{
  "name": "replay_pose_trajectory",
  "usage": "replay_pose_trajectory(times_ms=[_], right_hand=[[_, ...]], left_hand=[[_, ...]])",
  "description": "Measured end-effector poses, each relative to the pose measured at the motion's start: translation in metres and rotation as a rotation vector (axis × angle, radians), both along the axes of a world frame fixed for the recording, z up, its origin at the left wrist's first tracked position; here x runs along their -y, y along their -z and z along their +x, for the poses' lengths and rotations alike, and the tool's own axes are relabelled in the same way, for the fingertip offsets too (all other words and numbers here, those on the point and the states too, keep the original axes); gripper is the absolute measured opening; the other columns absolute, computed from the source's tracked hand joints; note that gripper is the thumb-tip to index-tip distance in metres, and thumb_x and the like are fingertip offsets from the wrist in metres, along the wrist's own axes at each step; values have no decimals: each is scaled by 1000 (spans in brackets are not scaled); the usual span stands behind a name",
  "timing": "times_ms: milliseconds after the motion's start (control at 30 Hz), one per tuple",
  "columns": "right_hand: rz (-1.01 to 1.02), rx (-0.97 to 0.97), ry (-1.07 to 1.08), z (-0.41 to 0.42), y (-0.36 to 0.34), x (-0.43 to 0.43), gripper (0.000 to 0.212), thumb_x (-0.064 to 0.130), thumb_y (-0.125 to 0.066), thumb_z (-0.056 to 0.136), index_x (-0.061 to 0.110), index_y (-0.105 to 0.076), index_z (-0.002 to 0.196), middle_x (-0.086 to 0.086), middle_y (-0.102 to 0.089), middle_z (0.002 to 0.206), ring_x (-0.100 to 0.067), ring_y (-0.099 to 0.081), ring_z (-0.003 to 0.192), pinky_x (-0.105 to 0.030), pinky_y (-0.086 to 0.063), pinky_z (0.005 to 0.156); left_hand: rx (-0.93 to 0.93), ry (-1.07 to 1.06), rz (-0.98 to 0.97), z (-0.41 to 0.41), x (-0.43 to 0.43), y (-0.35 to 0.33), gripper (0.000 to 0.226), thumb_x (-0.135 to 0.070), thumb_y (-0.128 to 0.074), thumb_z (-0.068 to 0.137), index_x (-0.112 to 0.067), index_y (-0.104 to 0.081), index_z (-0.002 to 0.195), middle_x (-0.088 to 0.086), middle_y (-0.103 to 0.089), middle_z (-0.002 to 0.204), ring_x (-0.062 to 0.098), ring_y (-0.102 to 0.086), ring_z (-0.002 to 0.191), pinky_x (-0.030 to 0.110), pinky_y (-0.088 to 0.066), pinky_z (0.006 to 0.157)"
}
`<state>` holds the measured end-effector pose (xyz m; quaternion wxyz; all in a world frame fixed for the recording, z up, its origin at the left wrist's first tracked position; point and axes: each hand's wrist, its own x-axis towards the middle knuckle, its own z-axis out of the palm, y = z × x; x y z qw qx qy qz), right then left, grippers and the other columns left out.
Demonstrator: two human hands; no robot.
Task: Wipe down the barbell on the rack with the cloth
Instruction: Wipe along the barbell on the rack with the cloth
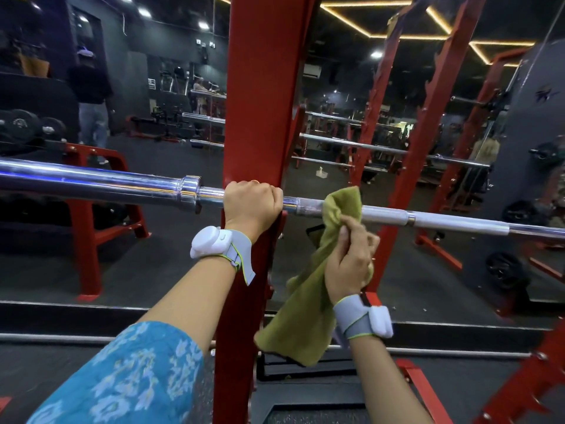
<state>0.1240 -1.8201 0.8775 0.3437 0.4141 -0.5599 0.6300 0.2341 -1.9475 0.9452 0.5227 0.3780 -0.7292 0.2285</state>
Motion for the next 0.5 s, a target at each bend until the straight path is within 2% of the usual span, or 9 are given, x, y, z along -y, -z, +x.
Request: replay_pose_trajectory(times_ms=[67,133,233,300,367,400,433,467,500], right_hand=[[18,145,-117,9,23,5,23,7,-44,94,4,-64,104,0,-57,93,-7,-47,86,-8,-34,80],[-33,426,-291,13,35,12,20,4,-44,95,9,-61,103,-8,-59,95,2,-52,88,-8,-38,82],[-231,1024,-426,-5,27,22,19,-3,-43,96,7,-58,99,-17,-59,104,-19,-55,91,-19,-45,75],[-214,1275,-514,-28,12,14,24,-1,-42,97,-2,-59,115,-18,-56,120,-19,-48,99,-27,-46,81],[-60,1322,-562,-50,5,13,33,2,-40,99,-5,-50,129,-13,-51,133,-16,-44,104,-32,-38,98],[23,1305,-639,-53,5,17,32,4,-38,99,-3,-52,128,-10,-50,134,-16,-45,106,-32,-37,100],[86,1325,-679,-52,4,23,28,5,-37,100,4,-58,119,-12,-51,135,-17,-49,110,-29,-39,97],[118,1313,-658,-54,8,30,25,7,-39,99,13,-62,104,-13,-53,134,-20,-52,115,-25,-39,93],[137,1288,-603,-53,11,38,23,10,-40,98,16,-63,97,-14,-55,131,-24,-52,120,-24,-38,92]], left_hand=[[3,0,0,0,0,0,44,-24,-35,73,-10,-56,37,8,-51,37,24,-46,31,18,-31,48],[6,6,3,0,-1,0,45,-24,-35,73,-9,-57,37,8,-51,37,24,-47,31,18,-32,48],[6,-1,-1,0,0,1,45,-24,-35,74,-10,-57,37,7,-51,37,24,-47,31,19,-31,47],[0,10,-3,-1,-1,1,44,-23,-35,73,-10,-56,37,7,-50,37,24,-47,32,19,-31,47],[-15,10,-11,-1,0,1,43,-23,-36,73,-10,-56,37,7,-50,37,24,-46,32,18,-31,48],[-20,8,-13,-1,0,1,42,-22,-36,73,-11,-56,37,6,-50,37,25,-46,32,18,-31,48],[-23,6,-17,0,0,1,42,-23,-36,73,-11,-56,37,6,-50,37,24,-46,31,18,-31,48],[-23,8,-19,0,-1,1,43,-23,-36,73,-11,-56,37,6,-50,37,24,-45,31,19,-31,48],[-19,8,-17,0,-1,1,43,-23,-36,73,-11,-56,37,6,-50,37,24,-45,32,19,-30,48]])
